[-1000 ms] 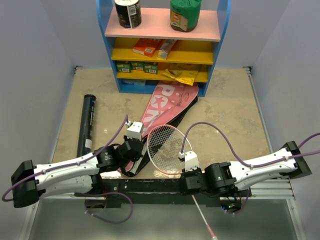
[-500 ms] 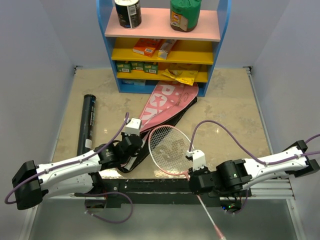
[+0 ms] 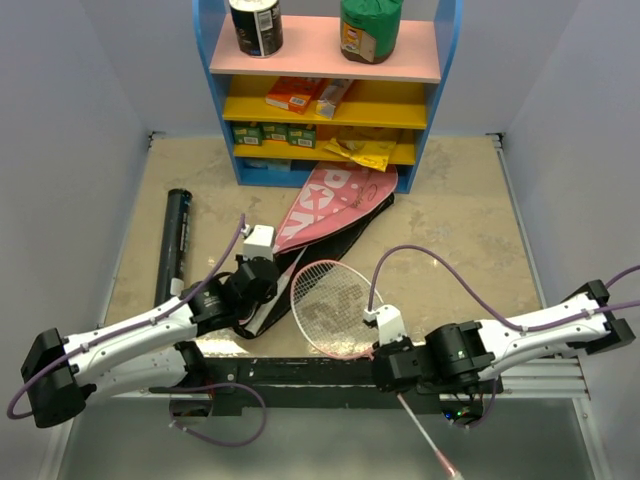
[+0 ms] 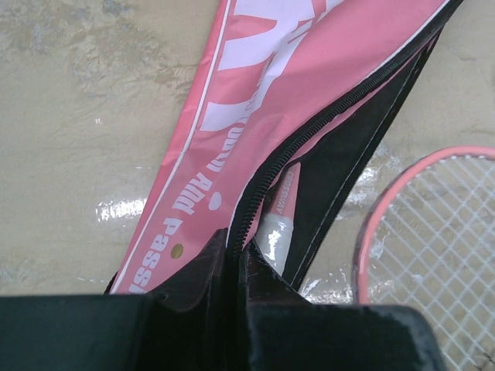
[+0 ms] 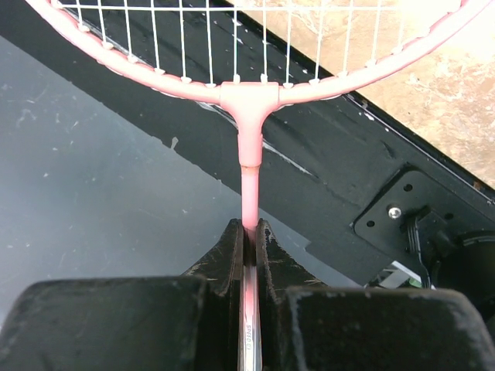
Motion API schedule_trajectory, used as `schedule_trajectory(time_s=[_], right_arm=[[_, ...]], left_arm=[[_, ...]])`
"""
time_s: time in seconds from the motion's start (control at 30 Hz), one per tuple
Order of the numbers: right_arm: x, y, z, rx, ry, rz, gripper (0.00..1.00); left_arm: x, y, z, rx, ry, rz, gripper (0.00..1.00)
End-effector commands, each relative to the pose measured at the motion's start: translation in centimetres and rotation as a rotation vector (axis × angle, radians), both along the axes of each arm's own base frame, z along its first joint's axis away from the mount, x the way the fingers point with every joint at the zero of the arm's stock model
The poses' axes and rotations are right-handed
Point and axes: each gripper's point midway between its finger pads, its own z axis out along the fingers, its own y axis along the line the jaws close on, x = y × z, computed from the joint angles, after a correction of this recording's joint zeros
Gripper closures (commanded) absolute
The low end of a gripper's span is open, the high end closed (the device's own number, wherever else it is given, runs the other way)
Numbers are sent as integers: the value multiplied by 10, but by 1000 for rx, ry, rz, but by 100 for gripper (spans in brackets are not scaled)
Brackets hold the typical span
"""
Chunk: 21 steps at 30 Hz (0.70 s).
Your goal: Pack up the badminton gear
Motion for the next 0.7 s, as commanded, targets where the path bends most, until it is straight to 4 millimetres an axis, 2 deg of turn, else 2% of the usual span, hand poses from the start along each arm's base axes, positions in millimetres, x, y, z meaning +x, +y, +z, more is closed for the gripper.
schedule_trajectory(time_s=[0.0, 0.13, 0.23, 0.33, 0.57, 0.67], right_arm=[[4, 22, 2, 39, -41, -8, 100], [18, 41, 2, 45, -91, -73, 100], [30, 57, 9, 83, -122, -105, 100], [47, 65, 7, 89, -131, -124, 100], [107, 78, -3, 88, -169, -230, 100], [130, 87, -8, 83, -186, -253, 100]], left_arm=[[9, -13, 44, -142, -81, -7, 100], [3, -18, 39, -174, -62, -39, 100], [-1, -22, 33, -194, -50, -67, 100], [-5, -26, 30, -220, -47, -90, 100], [-13, -31, 25, -211, -50, -93, 100], [-22, -40, 26, -213, -57, -110, 100]])
